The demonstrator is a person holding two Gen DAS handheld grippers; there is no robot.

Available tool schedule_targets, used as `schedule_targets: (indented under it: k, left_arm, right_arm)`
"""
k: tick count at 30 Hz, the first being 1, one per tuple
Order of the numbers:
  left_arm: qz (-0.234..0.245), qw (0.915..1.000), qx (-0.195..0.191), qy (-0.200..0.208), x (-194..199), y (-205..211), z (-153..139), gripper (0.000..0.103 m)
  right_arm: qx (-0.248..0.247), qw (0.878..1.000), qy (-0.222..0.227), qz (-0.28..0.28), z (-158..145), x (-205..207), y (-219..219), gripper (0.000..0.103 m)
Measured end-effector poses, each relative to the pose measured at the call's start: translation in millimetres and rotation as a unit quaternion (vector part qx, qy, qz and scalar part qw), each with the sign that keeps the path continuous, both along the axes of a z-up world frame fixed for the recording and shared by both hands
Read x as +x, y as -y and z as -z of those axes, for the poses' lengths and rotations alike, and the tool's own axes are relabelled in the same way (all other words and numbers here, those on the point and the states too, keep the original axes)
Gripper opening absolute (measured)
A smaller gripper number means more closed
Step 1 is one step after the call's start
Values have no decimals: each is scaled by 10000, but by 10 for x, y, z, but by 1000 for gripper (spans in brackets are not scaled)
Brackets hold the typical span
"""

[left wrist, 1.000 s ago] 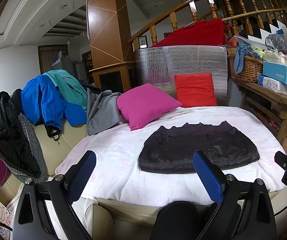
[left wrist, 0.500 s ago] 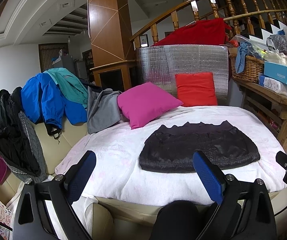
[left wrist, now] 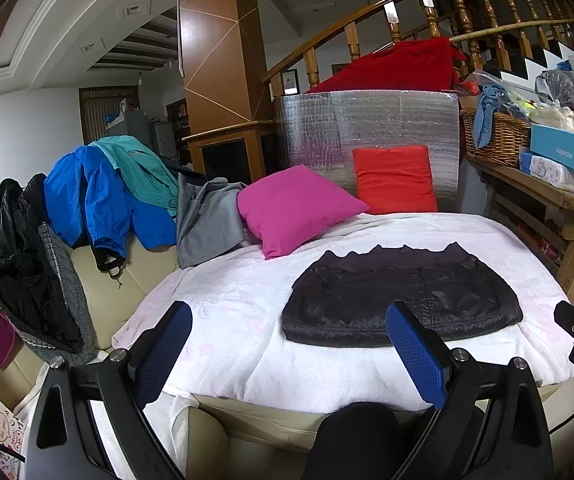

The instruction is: Fold large clothes

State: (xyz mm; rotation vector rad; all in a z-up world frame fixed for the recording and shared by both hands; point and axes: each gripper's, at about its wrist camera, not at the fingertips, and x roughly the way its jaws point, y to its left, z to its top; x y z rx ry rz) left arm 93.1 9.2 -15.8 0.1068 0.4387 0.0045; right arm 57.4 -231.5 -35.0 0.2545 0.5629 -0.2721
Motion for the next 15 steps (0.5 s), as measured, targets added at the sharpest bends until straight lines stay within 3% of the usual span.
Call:
schedule_targets:
  k: [15]
  left_arm:
    - [-7, 10000, 8, -51, 32, -31, -4, 97]
  right_arm:
    - [7, 10000, -24, -38, -2, 26, -1, 77]
